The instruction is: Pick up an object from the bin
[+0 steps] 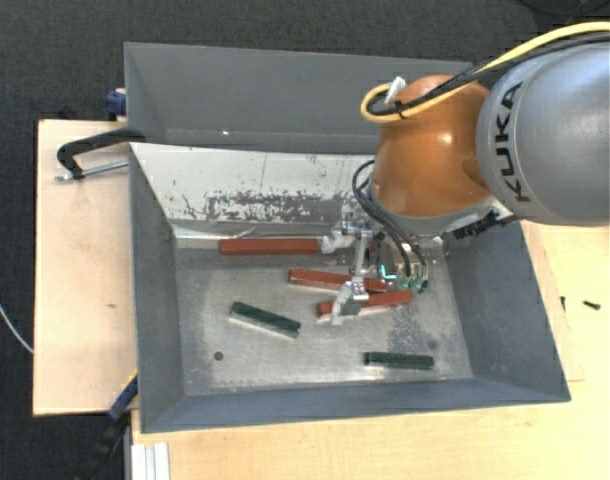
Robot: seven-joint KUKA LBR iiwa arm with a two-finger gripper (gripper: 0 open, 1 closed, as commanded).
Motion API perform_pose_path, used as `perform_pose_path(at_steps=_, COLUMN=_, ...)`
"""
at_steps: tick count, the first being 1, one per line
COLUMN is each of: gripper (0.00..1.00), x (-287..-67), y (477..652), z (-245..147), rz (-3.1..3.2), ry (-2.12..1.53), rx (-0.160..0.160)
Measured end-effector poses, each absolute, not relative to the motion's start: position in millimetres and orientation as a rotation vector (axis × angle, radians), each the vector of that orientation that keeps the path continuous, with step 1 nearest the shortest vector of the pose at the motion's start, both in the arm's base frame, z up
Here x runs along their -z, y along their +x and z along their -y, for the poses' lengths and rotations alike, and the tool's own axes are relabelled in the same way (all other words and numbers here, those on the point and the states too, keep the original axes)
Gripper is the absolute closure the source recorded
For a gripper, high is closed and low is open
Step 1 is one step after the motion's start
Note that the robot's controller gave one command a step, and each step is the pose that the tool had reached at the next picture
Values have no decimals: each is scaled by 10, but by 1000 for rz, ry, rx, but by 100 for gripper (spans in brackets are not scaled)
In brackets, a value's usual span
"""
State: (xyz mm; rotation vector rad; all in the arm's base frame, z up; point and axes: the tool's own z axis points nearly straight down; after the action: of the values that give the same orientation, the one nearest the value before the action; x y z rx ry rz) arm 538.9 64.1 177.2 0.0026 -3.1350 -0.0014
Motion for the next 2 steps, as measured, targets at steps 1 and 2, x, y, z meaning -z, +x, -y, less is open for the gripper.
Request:
perform_pose_path(at_steps=1, gripper=0, x=-1811, y=5407, z=-638, rz=3143, ry=0, rx=3)
perform_pose_path(at_steps=2, gripper=100, x=-853, y=5822, z=-140, rz=3132, ry=-52, rx=16)
